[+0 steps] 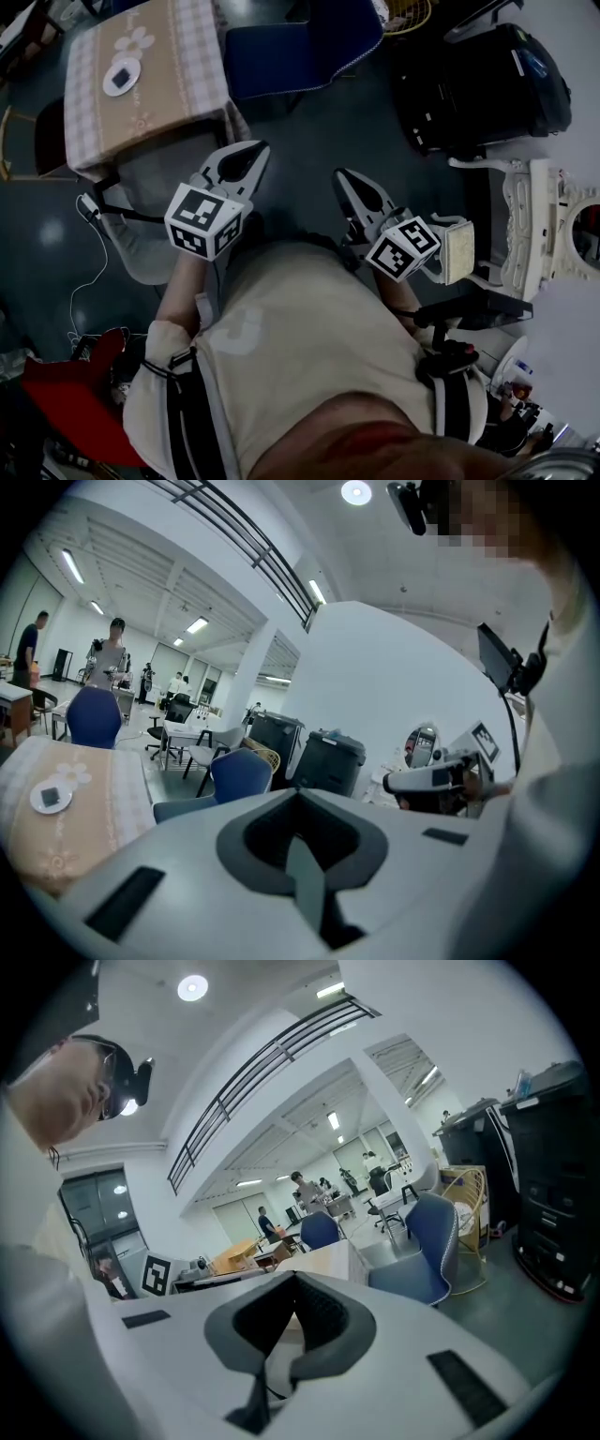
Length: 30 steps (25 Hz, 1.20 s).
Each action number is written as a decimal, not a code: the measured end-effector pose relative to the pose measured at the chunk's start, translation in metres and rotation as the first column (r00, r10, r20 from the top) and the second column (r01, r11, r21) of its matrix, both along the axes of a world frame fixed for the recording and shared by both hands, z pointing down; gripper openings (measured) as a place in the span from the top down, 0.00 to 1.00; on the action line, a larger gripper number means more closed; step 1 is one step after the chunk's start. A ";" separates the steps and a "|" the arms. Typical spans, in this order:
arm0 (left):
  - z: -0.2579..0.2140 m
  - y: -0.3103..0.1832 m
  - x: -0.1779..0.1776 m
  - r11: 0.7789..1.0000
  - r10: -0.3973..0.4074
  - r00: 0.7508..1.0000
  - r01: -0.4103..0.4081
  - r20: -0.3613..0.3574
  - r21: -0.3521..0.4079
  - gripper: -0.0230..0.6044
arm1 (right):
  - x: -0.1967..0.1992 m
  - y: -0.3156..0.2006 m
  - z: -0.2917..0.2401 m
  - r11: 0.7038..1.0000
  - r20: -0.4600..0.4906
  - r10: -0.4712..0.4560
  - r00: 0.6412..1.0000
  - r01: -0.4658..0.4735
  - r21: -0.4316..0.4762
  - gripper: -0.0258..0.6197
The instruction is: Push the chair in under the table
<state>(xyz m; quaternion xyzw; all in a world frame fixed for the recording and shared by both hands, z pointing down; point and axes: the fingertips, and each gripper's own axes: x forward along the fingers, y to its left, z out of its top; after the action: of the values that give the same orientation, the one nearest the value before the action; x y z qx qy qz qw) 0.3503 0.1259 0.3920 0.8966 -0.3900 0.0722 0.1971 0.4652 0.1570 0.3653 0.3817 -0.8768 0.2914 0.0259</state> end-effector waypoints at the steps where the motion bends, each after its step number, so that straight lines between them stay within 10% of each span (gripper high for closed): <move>1: 0.000 0.000 -0.001 1.000 -0.005 1.000 0.005 -0.002 -0.001 0.95 | 0.000 -0.002 0.001 1.000 0.003 -0.003 1.000 0.003 -0.010 0.94; 11: 0.001 -0.007 0.016 0.989 -0.096 0.992 0.085 -0.087 -0.117 0.95 | 0.023 -0.023 0.022 0.994 0.035 -0.028 0.999 0.032 -0.101 0.94; 15: 0.003 -0.014 0.028 0.981 -0.153 0.988 0.154 0.017 -0.116 0.95 | 0.034 -0.041 0.026 0.989 0.089 -0.068 0.994 0.079 -0.122 0.94; 30: -0.004 -0.064 0.131 0.918 -0.343 0.938 0.347 0.051 -0.193 0.95 | 0.152 -0.114 0.044 0.967 0.261 -0.095 0.961 0.151 -0.205 0.94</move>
<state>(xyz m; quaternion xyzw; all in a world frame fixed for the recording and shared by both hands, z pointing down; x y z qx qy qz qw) 0.4814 0.0621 0.3879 0.7889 -0.5342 0.0824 0.2924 0.6171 0.0434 0.4091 0.2810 -0.8570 0.4312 -0.0237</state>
